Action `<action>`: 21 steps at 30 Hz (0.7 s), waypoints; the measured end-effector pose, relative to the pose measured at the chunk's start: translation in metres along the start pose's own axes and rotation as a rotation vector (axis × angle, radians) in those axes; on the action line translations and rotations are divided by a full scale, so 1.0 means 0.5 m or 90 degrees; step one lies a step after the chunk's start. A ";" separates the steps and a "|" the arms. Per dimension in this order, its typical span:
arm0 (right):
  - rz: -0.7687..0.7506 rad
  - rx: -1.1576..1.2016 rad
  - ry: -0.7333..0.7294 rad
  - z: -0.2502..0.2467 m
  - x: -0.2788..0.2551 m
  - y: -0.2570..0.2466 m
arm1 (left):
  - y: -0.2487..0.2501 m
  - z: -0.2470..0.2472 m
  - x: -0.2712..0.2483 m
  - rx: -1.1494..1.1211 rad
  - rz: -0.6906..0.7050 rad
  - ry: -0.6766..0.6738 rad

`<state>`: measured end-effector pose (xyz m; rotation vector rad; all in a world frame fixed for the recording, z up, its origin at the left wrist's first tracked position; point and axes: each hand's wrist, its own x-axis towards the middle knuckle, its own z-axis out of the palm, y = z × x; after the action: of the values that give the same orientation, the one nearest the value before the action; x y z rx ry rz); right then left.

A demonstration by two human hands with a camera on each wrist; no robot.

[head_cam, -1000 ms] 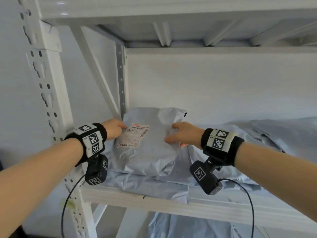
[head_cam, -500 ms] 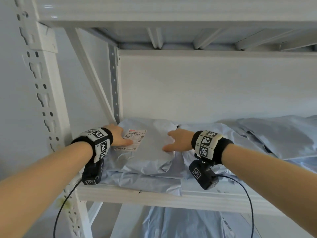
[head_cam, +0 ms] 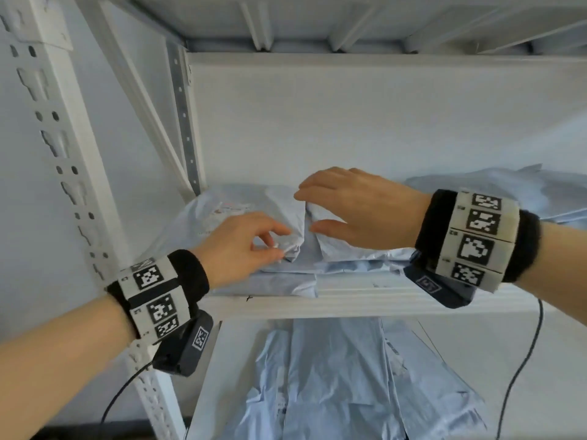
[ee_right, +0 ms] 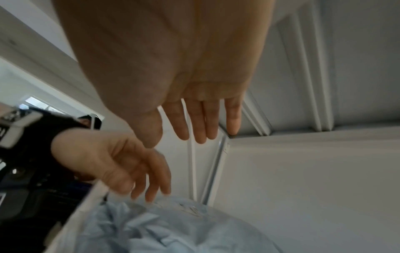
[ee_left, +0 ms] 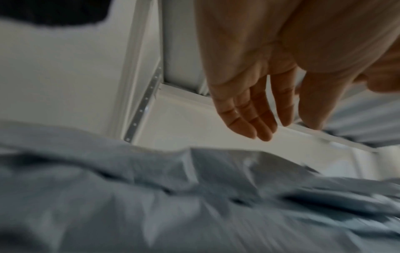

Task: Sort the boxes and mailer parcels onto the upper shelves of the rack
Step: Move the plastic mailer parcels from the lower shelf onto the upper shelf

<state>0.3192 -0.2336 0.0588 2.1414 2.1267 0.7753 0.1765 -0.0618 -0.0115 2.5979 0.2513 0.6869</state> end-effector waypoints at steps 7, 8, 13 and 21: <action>-0.079 0.054 0.060 0.027 -0.173 -0.092 | 0.017 0.216 -0.129 -0.124 0.050 -0.229; -0.081 0.059 0.060 0.047 -0.197 -0.103 | 0.010 0.251 -0.143 -0.133 0.044 -0.254; -0.058 0.124 0.053 0.176 -0.313 -0.135 | -0.045 0.414 -0.189 -0.188 -0.078 -0.283; 0.127 0.253 -0.056 0.453 -0.452 -0.114 | -0.163 0.586 -0.175 -0.159 -0.372 -0.265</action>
<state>0.3600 -0.3703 -0.2332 2.5535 2.1952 0.2706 0.2444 -0.1214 -0.3146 2.1932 0.6986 -0.0298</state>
